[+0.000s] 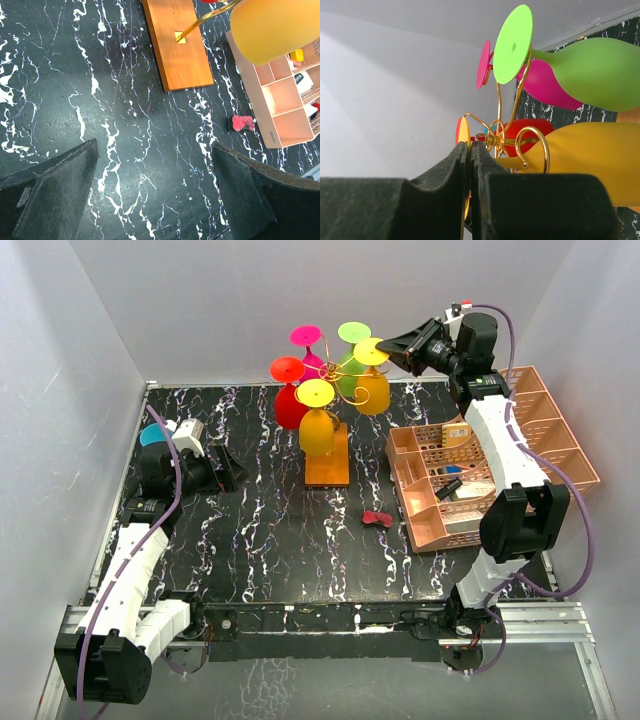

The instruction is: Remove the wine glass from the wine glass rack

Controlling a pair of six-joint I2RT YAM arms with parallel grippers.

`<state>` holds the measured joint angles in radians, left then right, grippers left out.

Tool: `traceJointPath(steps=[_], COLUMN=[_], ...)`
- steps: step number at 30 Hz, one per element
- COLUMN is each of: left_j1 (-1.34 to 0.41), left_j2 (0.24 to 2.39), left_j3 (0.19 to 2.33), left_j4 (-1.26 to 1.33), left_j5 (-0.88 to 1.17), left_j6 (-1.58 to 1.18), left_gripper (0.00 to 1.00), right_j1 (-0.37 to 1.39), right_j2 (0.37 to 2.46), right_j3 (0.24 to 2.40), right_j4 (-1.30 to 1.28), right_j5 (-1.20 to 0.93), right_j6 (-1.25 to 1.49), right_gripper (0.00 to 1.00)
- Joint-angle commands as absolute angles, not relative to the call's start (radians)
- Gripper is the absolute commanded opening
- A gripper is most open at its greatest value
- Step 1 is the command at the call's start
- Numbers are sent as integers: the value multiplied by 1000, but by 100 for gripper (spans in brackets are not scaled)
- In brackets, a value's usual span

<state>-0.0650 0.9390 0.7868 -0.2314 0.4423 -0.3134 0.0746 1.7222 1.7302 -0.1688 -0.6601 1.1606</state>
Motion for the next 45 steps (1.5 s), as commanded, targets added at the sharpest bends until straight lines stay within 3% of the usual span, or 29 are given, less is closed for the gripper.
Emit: traceJointPath(steps=[1, 16, 28, 36, 45], left_j1=[-68, -67, -67, -68, -67], left_j2=[916, 913, 914, 919, 933], left_j3=[788, 787, 785, 786, 785], left_j4=[-213, -215, -215, -214, -204], left_j5=[456, 451, 453, 454, 471], left_j6=[-299, -298, -298, -299, -304], left_gripper=[95, 95, 95, 95, 95], right_j1=[88, 90, 63, -11, -104], right_j2=[1739, 1821, 1725, 1536, 1184], right_j3=[1824, 1918, 1883, 1659, 1165], right_j4=[-151, -226, -295, -220, 29], right_j5=[-652, -551, -340, -231, -329], right_j6=[1149, 1146, 1114, 1127, 1137], right_gripper=[8, 8, 8, 8, 8])
